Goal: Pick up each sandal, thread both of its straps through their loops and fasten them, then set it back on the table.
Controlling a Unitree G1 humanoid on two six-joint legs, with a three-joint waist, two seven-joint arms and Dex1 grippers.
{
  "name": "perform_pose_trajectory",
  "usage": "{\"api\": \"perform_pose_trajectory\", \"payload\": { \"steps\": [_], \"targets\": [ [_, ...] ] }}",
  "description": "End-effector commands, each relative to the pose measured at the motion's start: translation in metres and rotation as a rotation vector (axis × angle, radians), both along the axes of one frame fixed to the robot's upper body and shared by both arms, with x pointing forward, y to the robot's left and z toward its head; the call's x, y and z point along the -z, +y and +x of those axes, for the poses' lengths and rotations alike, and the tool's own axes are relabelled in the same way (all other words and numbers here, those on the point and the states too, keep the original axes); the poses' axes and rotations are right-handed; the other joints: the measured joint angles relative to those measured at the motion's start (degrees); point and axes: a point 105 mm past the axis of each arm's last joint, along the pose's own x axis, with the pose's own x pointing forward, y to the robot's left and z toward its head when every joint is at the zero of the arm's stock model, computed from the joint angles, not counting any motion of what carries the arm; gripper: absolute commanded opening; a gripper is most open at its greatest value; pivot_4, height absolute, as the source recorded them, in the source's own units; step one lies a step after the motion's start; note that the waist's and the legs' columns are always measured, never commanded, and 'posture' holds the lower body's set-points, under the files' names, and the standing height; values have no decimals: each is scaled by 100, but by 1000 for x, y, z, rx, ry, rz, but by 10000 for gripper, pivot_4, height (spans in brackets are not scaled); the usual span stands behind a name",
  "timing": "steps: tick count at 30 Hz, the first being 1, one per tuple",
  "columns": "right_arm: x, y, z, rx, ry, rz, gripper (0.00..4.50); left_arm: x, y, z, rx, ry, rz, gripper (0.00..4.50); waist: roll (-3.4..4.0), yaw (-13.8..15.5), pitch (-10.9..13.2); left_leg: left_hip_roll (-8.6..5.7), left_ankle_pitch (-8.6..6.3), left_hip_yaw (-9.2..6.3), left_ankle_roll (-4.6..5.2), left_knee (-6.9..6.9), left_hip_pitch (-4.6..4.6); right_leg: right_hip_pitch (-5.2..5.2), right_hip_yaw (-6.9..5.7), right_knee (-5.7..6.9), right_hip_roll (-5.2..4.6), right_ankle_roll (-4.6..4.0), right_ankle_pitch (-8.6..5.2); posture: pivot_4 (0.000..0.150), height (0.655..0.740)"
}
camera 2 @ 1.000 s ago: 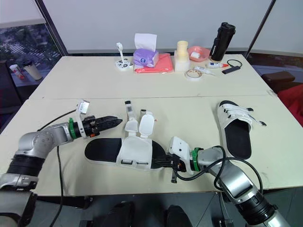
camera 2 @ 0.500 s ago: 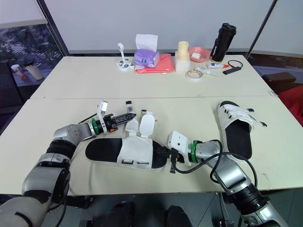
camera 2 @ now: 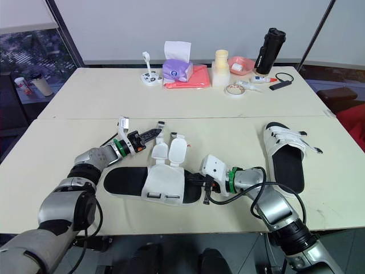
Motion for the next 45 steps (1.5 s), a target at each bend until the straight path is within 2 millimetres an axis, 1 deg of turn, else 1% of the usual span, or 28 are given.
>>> {"api": "perform_pose_trajectory", "payload": {
  "steps": [1, 4, 6, 10, 13, 17, 21, 24, 27, 31, 33, 38, 41, 45],
  "targets": [
    [-14, -9, -10, 25, 19, 29, 0, -16, 0, 3, 16, -72, 32, 296, 0, 11, 0, -1, 0, 0, 0, -1, -1, 0, 0, 0, -1, 0, 0, 1500, 7400],
    [-28, -13, -26, 1, 30, 34, 0, -17, 2, 3, 19, -74, 35, 296, -1, 9, 1, -4, 0, -1, 0, -7, -5, -2, 0, -6, -4, 1, -1, 1500, 7400],
    [-35, -15, -33, -2, 35, 37, 0, -17, 2, 3, 21, -73, 37, 296, -2, -1, 2, -3, 0, -2, 0, -13, -4, -3, 0, -8, -3, 1, -1, 1500, 7400],
    [-40, -15, -44, -1, 61, 40, 0, -15, 4, 3, 23, -75, 52, 296, -2, -28, 2, -2, 0, -1, 0, -19, -2, -5, 1, -9, 0, 1, -1, 1500, 7400],
    [-31, -7, -61, -30, 128, 38, 0, -18, 4, 3, 24, -81, 48, 296, -3, -18, 3, -2, 0, -1, 0, -21, -3, -6, 1, -11, -1, 1, -1, 1500, 7400],
    [-23, -2, -72, -50, 201, 43, 0, -20, 6, 3, 24, -86, 43, 296, -5, -12, 4, -3, 0, -1, 0, -19, -5, -5, 1, -14, -3, 1, -1, 1500, 7400],
    [-14, 3, -90, -121, 293, 19, 0, -19, 8, 1, 26, -89, 46, 296, -6, -10, 4, -3, 0, -1, 0, -20, -4, -5, 1, -14, -2, 2, -1, 1500, 7400],
    [-7, 9, -97, -154, 339, 20, 0, -18, 9, 1, 24, -89, 47, 296, -10, -15, 7, -3, 0, -2, 0, -22, -4, -6, 1, -15, -1, 2, -1, 1500, 7400],
    [1, 14, -95, -146, 365, 44, 0, -18, 9, 1, 20, -90, 47, 296, -11, -16, 7, -2, 0, -2, 0, -22, -4, -6, 1, -15, -1, 2, -1, 1500, 7400],
    [0, 20, -87, -127, 380, 100, 0, -17, 11, -1, 16, -90, 48, 296, -11, -15, 7, -2, 0, -2, 0, -21, -4, -6, 1, -15, -1, 2, -1, 1500, 7400],
    [3, 23, -80, -101, 379, 125, 0, -16, 13, -1, 13, -88, 55, 296, -12, -15, 7, -2, 0, -2, 0, -21, -4, -6, 1, -15, -2, 2, -1, 1500, 7400],
    [16, 28, -68, -42, 337, 108, 0, -15, 14, -2, 12, -87, 64, 296, -13, -12, 8, -2, 0, -2, 0, -22, -4, -7, 1, -16, -2, 2, -1, 1500, 7400],
    [16, 29, -57, 5, 285, 121, 0, -16, 15, -2, 12, -91, 68, 296, -13, -11, 8, -2, 0, -2, 0, -22, -4, -7, 1, -15, -2, 2, -1, 1500, 7400],
    [14, 32, -53, 14, 263, 143, 0, -19, 15, -2, 6, -99, 68, 296, -13, -16, 8, -2, 0, -2, 0, -23, -4, -7, 1, -15, -2, 2, -1, 1500, 7400]
  ]
}}
